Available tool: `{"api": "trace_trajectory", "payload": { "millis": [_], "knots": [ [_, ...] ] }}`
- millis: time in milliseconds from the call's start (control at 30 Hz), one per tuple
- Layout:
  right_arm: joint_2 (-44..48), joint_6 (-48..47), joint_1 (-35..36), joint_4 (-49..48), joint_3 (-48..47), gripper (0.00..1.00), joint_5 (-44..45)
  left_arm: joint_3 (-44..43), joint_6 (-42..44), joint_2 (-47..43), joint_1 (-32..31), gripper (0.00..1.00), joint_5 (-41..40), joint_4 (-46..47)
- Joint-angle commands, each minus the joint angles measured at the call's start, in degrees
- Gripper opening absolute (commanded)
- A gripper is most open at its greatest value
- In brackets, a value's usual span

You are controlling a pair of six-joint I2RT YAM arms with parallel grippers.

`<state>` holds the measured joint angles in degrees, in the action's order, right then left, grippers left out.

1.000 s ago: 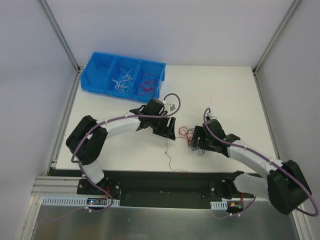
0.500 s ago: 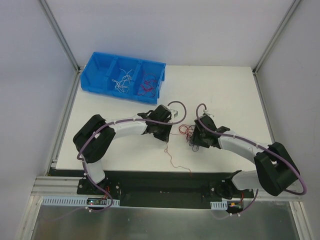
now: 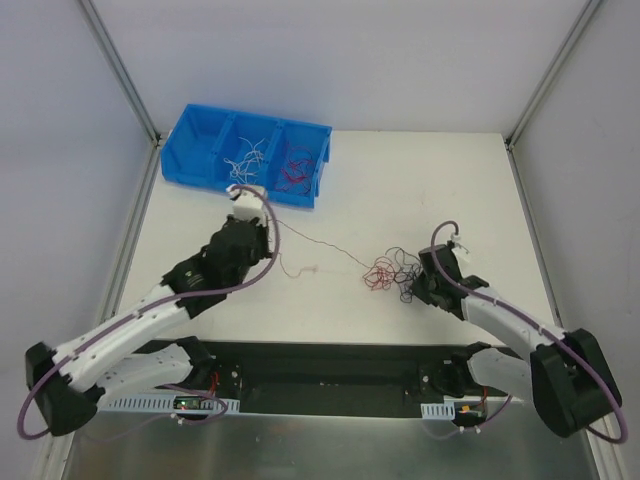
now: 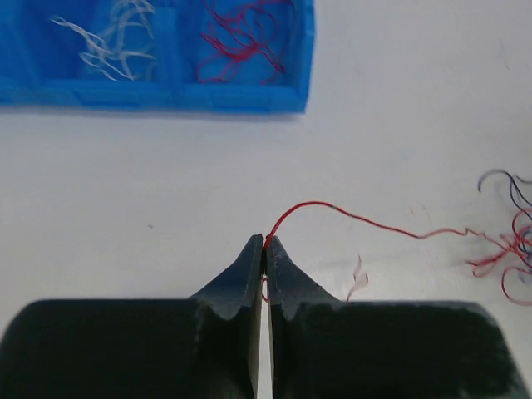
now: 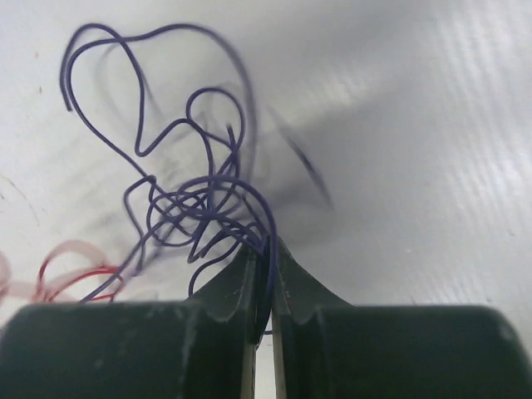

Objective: Untangle the cables

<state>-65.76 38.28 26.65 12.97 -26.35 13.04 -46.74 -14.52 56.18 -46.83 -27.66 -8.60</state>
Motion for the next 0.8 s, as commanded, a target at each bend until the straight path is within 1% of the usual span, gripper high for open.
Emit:
{"api": "trace_trajectory", "payload": {
  "millis": [0, 133, 267, 333, 400, 433, 500, 533, 667, 733, 767],
  "knots": [
    [8.78, 7.32, -2.66, -0.14, 7.26, 0.05, 4.09, 2.44, 8.09, -13.7, 0.16, 0.0, -18.37, -0.01],
    [17.31, 10.58, -2.75, -0.31, 11.75, 0.02, 7.35, 0.34, 13.99, -22.42, 0.33, 0.0, -23.83, -0.01],
    [22.42, 11.82, -2.92, -0.66, 14.39, 0.01, 8.76, -3.43, 19.7, -25.86, 0.25, 0.0, -27.35, 0.08],
    [22.43, 9.72, -2.92, -3.47, 14.92, 0.01, 7.45, -4.67, 20.76, -26.21, 0.33, 0.0, -25.35, -0.1],
    [21.29, 8.57, -3.1, -3.13, 13.79, 0.01, 7.53, -6.25, 20.42, -25.6, 0.25, 0.0, -22.88, -1.67],
    [20.76, 8.39, -3.36, -2.69, 13.43, 0.01, 7.53, -7.21, 21.02, -25.16, 0.25, 0.0, -23.4, -1.86],
    [20.67, 8.12, -4.59, -1.9, 12.99, 0.01, 7.27, -10.54, 25.31, -24.37, 0.33, 0.0, -27.43, -1.68],
    [20.93, 8.38, -5.12, -1.46, 12.99, 0.01, 7.27, -11.78, 28.9, -24.11, 0.33, 0.0, -29.36, -0.2],
    [22.51, 6.81, -7.75, -0.5, 11.5, 0.01, 9.72, -13.72, 53.14, -22.36, 0.42, 0.0, -29.99, 14.63],
    [22.34, 5.06, -11.43, 0.38, 9.4, 0.01, 11.04, -14.78, 63.16, -20.33, 0.51, 0.0, -32.27, 22.18],
    [21.73, 3.66, -13.71, 0.47, 8.34, 0.01, 10.7, -14.87, 65.04, -19.8, 0.68, 0.0, -32.8, 24.75]
  ]
}}
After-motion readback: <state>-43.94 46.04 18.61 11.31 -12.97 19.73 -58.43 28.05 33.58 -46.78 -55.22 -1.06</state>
